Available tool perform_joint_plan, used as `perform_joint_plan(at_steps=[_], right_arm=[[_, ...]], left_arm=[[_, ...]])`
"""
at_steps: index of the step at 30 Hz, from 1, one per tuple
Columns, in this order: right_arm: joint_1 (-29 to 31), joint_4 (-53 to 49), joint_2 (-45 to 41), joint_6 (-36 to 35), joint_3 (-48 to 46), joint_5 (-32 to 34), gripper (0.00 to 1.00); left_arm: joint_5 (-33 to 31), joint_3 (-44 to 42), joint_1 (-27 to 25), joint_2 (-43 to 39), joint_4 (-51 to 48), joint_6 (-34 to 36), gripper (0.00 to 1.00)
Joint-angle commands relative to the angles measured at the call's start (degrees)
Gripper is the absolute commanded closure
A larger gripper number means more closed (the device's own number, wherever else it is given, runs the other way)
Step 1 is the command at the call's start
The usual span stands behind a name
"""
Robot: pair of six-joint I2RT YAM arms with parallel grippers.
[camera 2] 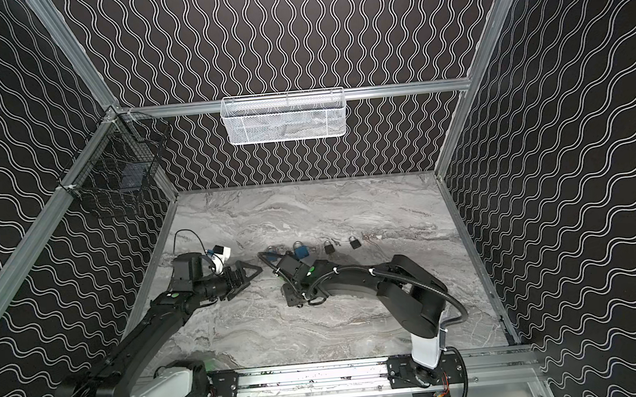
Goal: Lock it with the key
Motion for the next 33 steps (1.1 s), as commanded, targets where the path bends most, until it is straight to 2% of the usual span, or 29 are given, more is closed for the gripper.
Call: perform_joint_plan(at_steps=[1,6,11,18,27,33], right_arm=[[-2.0,3.5,-3.6,-5.0,-1.7,-5.4,0.91],[-3.6,3.5,-7.1,-7.8,-2.6,-7.2,0.91],[-3.8,4.6,-8.8,-8.4,-3.8,-8.5,0.91],[-4.5,5.3,-11.0,-8.1,-5.4,-8.6,0.91],[-5.2,5.4,-10.8,-7.9,-5.4,-8.8,0.91],[-5.3,5.6,-10.2,-7.8,-4.7,-9.2,0.91]], left_arm=[[0.4,-0.3,-3.0,3.3,9.8,-3.2,0.05],[-2.3,0.8,-9.5,8.8,16.8,-6.7,0.11],[-3.2,2.8,-13.4,13.2,21.3,-8.7,0.18],[-3.0,3.1,-15.3,16.3,25.4,-10.7,0.32],[-2.9,2.5,-16.4,14.9,23.8,-10.0,0.55],[-2.5,2.9,-16.4,14.5,21.6,-8.6,0.59]])
